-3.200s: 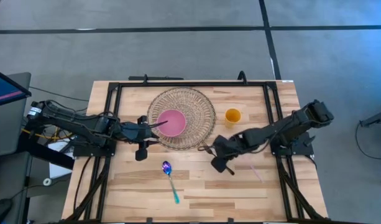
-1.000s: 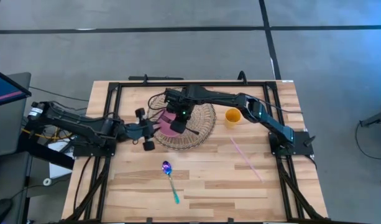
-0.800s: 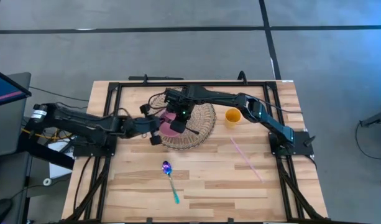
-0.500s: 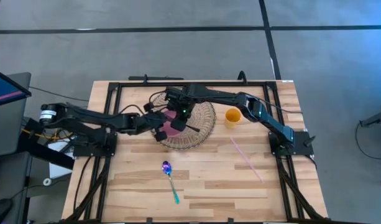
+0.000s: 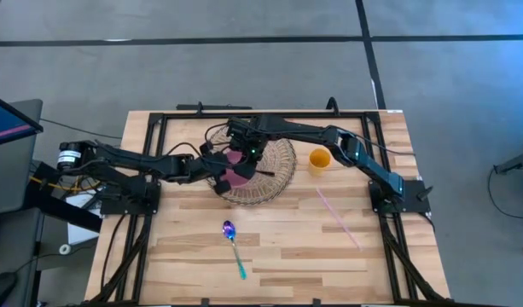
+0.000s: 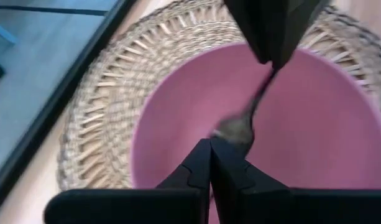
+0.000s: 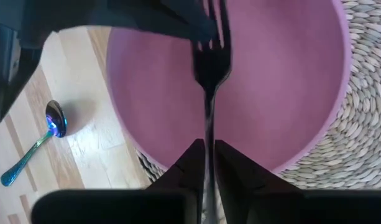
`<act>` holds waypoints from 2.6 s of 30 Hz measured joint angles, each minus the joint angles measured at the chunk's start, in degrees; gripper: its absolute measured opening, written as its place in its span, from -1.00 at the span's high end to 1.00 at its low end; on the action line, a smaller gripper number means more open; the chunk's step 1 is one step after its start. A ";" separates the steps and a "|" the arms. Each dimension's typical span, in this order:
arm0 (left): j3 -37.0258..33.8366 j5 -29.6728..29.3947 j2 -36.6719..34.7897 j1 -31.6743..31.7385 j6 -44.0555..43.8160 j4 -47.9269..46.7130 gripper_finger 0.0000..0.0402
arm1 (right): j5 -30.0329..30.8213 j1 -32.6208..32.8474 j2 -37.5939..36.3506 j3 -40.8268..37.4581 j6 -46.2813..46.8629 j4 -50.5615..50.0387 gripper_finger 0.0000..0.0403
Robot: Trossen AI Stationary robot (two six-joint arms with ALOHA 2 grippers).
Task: Pick & Place Utensil
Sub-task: Put the black fork on the pink bowl, then put the blue spoon on the pink bowl
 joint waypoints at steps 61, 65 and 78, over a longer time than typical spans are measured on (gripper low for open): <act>-0.39 0.53 -1.97 3.12 -3.24 2.03 0.96 | 16.63 13.95 -20.88 0.09 -8.14 -10.45 0.63; 1.13 3.78 -7.05 0.98 -3.23 2.19 0.97 | 19.39 14.50 -22.10 0.09 -7.61 -12.28 0.67; 0.85 11.76 -19.55 -11.88 -7.72 1.14 0.73 | 23.60 18.31 -25.04 -16.56 -2.65 -9.33 0.98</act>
